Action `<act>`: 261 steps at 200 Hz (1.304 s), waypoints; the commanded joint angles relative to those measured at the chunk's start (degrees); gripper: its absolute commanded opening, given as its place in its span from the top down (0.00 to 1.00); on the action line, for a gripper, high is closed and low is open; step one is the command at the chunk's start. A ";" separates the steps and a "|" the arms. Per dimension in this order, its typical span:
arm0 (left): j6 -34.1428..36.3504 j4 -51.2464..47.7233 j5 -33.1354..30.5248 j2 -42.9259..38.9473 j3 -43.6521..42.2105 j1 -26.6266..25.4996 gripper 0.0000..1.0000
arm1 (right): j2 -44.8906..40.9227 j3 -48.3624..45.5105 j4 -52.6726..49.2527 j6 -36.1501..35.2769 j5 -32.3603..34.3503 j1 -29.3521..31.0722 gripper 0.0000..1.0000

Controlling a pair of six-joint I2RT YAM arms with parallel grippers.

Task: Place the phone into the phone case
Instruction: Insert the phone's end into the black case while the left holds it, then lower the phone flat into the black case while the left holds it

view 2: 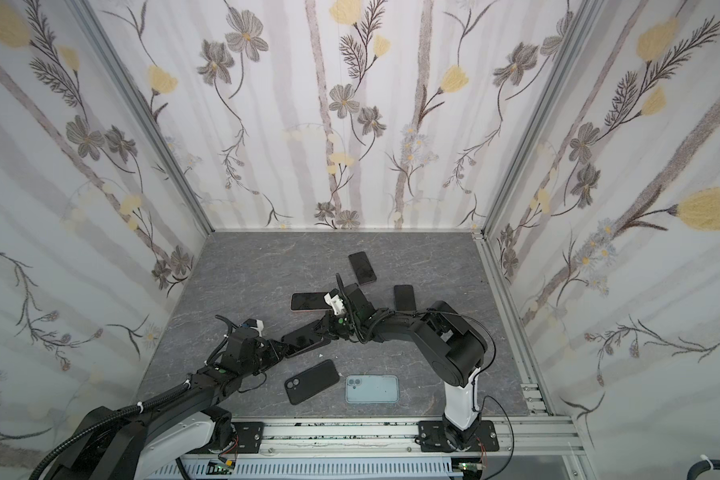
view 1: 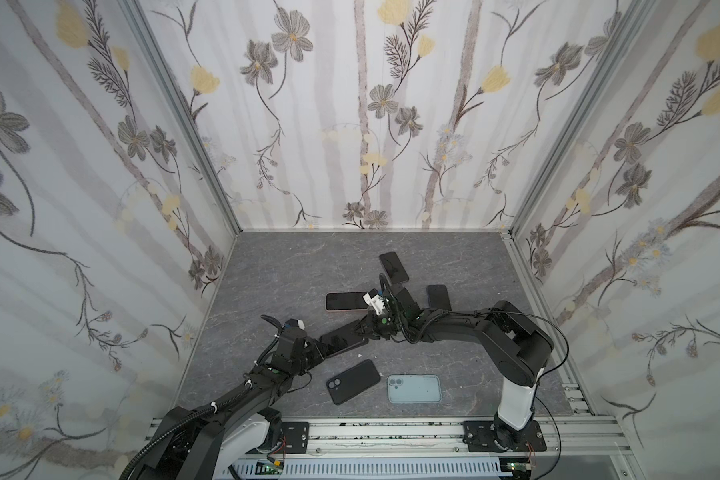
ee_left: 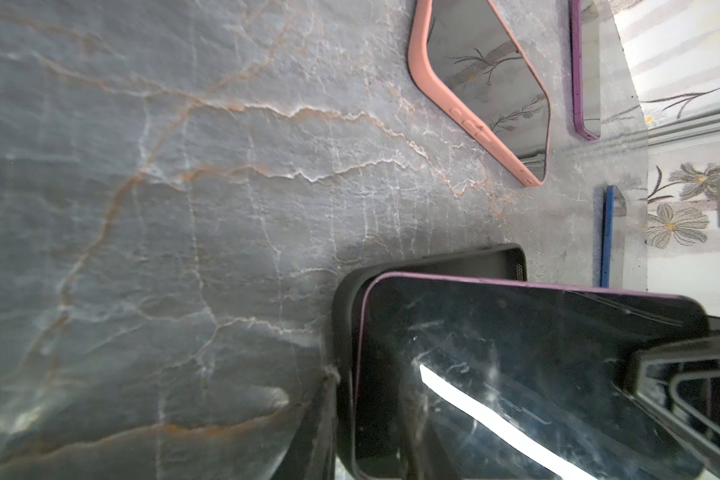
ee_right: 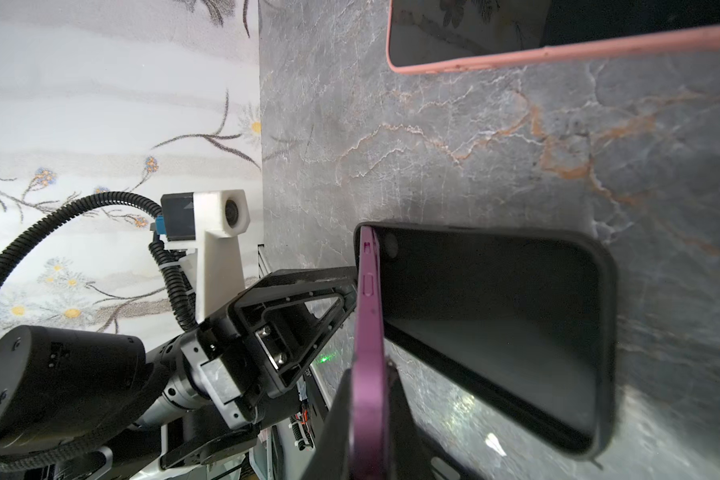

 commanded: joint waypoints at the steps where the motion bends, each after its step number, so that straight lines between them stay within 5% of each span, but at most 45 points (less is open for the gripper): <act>1: 0.32 0.57 0.62 -1.13 0.52 -0.09 0.75 | 0.62 -0.37 2.43 1.43 -0.82 0.03 1.00; 37: 3.04 -1.68 -6.59 -3.21 1.97 0.07 0.67 | 0.27 -0.25 -0.93 -0.67 -0.97 -0.74 1.00; 110: 3.71 3.36 -2.58 6.65 3.75 0.09 0.67 | 2.09 0.39 -2.67 -2.20 -1.72 -1.02 0.99; 203: 4.03 4.17 1.04 7.98 3.59 0.07 0.68 | 6.69 2.14 -1.33 -2.37 -1.86 -1.11 0.95; 261: 4.29 0.57 -4.07 5.36 2.35 0.09 0.68 | 6.48 3.62 -8.69 -6.44 3.41 -0.84 0.80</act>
